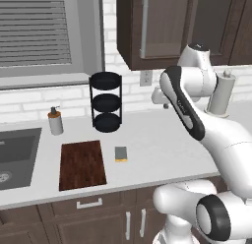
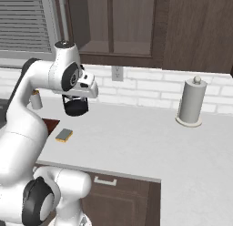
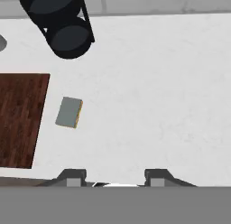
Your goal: Pick up the sponge from the counter and clean the cutting board by briefly scrubbing or pressing down on the cutting board. Once finished, release the sponge.
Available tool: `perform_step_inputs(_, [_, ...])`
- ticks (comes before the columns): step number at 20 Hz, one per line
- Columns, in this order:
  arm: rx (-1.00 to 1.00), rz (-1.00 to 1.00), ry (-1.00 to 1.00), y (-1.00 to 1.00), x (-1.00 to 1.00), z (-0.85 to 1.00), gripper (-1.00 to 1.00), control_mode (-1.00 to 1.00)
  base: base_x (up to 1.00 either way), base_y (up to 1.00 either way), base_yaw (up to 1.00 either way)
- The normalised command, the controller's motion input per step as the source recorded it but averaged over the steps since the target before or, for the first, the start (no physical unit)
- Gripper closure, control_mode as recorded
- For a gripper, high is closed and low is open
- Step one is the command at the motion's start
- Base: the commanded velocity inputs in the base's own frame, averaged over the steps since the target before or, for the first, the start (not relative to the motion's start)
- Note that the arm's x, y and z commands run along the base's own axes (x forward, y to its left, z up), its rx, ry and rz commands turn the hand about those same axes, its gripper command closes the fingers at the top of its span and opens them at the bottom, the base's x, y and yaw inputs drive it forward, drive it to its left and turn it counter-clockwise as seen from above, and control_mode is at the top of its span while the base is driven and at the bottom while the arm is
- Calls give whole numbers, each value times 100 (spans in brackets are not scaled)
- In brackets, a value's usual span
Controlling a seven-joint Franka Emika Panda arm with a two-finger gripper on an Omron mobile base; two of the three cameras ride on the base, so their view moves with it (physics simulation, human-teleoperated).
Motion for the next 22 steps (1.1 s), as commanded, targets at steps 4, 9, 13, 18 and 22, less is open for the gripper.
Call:
perform_step_inputs(4, [0, 0, -17, 6, -26, 1, -100, -100, 0, 0, 0])
perform_step_inputs(9, [0, 0, -10, 53, -40, -25, -100, -100, 0, 0, 0])
perform_step_inputs(13, [0, -1, -1, 57, -30, -44, -100, -100, 0, 0, 0])
perform_step_inputs(18, [0, -3, 0, 24, -1, -29, -100, -100, 0, 0, 0])
perform_step_inputs(22, [0, -1, 3, 14, -7, -27, -100, -100, 0, 0, 0])
